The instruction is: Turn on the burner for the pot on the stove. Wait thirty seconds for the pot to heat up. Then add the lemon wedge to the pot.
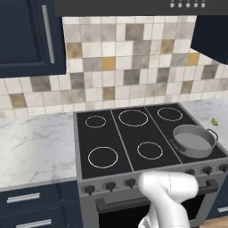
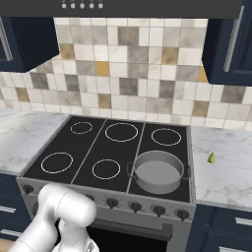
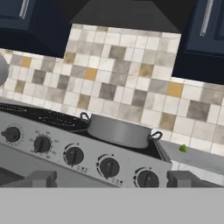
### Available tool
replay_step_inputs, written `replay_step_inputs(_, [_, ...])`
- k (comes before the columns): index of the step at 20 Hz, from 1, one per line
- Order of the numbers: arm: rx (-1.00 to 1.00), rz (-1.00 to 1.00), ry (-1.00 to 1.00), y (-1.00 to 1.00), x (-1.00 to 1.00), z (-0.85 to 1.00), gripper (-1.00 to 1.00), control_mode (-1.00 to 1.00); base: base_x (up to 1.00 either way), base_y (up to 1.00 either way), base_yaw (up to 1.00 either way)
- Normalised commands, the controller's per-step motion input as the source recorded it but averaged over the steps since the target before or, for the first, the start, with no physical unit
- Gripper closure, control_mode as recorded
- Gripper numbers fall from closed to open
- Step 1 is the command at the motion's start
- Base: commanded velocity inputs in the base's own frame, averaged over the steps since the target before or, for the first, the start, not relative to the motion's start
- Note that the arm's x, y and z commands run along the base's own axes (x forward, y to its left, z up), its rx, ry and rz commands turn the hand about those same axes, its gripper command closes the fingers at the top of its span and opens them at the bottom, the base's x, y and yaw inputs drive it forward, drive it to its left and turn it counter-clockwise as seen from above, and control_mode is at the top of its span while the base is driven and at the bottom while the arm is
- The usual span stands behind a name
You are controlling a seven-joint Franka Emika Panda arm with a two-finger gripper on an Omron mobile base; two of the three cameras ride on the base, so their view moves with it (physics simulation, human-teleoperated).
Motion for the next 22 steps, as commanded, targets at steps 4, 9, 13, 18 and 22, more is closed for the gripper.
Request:
replay_step_inputs(4, [0.00,0.00,-0.12,0.00,0.34,-0.18,-1.00,-1.00,0.00,0.00,0.00])
replay_step_inputs(9, [0.00,0.00,-0.03,-0.08,0.34,-0.01,-1.00,-1.00,0.00,0.00,0.00])
replay_step_inputs(13, [0.03,0.00,0.00,-0.21,0.31,0.00,-1.00,-1.00,0.00,0.00,0.00])
replay_step_inputs(18, [0.00,0.00,0.00,-0.03,0.46,-0.04,-1.00,-1.00,0.00,0.00,0.00])
replay_step_inputs(22, [0.00,0.00,0.01,0.00,0.42,-0.17,-1.00,-1.00,0.00,0.00,0.00])
